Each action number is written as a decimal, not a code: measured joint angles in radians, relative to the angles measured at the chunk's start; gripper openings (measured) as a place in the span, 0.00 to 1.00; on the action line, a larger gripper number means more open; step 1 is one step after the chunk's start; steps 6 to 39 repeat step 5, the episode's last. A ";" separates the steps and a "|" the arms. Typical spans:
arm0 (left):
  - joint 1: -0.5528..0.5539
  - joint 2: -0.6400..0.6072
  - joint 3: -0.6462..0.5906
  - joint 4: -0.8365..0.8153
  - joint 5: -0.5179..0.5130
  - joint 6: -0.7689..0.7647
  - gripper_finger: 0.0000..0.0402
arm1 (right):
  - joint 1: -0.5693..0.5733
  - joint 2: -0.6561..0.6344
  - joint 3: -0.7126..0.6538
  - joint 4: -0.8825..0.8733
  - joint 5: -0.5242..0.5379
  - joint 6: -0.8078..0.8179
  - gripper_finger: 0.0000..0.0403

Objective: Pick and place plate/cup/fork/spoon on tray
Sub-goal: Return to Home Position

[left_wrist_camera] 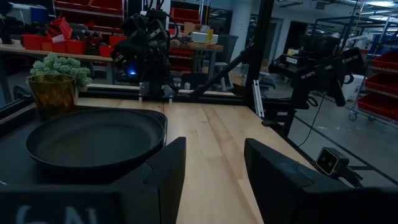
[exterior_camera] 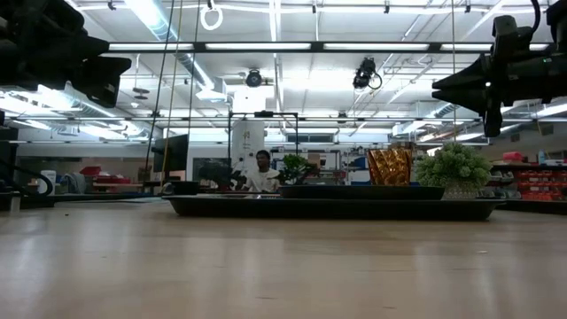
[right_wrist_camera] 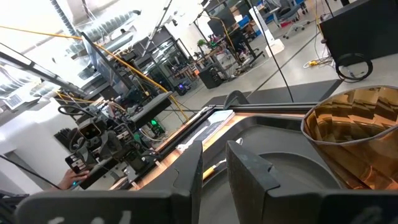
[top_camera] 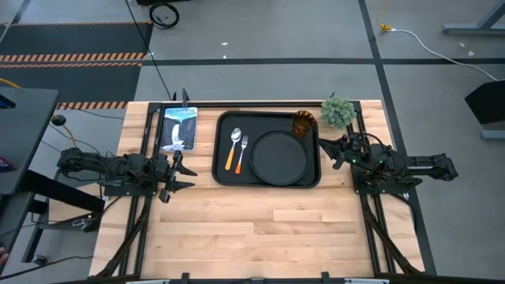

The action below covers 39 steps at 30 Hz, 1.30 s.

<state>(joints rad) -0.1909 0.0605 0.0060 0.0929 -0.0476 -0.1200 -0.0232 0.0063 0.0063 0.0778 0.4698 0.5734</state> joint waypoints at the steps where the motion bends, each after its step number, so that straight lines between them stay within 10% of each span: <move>1: 0.000 0.000 0.000 0.000 0.000 0.000 0.43 | 0.000 0.000 0.000 0.000 0.000 0.000 0.19; 39: 0.000 0.000 0.000 0.000 0.000 0.000 0.43 | 0.000 0.000 0.000 0.000 0.000 0.000 0.19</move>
